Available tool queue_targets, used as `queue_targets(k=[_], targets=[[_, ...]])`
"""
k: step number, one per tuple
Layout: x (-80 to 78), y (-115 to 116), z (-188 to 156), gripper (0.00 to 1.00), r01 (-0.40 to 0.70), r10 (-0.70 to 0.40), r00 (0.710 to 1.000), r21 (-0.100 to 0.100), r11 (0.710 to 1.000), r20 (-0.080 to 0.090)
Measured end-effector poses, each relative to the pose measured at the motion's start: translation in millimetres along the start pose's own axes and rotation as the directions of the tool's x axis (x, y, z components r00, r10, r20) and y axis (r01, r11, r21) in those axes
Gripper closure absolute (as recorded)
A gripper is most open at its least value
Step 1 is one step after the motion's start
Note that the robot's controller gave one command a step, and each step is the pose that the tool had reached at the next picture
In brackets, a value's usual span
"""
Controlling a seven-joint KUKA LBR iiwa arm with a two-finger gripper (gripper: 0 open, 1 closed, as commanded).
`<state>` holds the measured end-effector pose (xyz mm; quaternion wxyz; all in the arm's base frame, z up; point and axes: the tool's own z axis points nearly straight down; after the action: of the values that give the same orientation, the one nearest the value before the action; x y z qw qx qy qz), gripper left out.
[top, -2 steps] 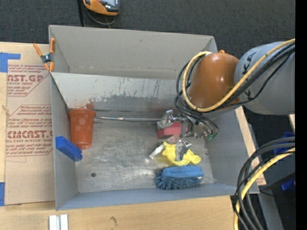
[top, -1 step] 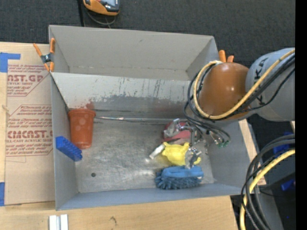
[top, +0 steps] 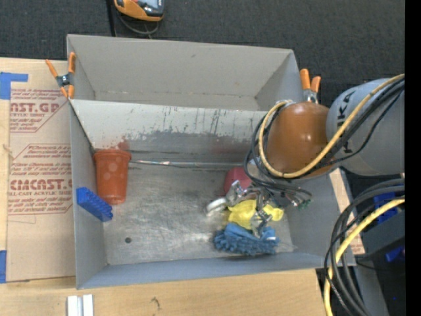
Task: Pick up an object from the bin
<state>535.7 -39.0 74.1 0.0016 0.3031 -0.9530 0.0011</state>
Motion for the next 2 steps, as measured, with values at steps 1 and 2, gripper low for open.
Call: queue_targets(k=[1,2], targets=[[0.0,0,0,1.0,0.0,0.0,1.0,0.0,1.0,0.0],[3.2,8,-27,1.0,-0.005,0.005,1.0,-0.006,1.0,-0.001]])
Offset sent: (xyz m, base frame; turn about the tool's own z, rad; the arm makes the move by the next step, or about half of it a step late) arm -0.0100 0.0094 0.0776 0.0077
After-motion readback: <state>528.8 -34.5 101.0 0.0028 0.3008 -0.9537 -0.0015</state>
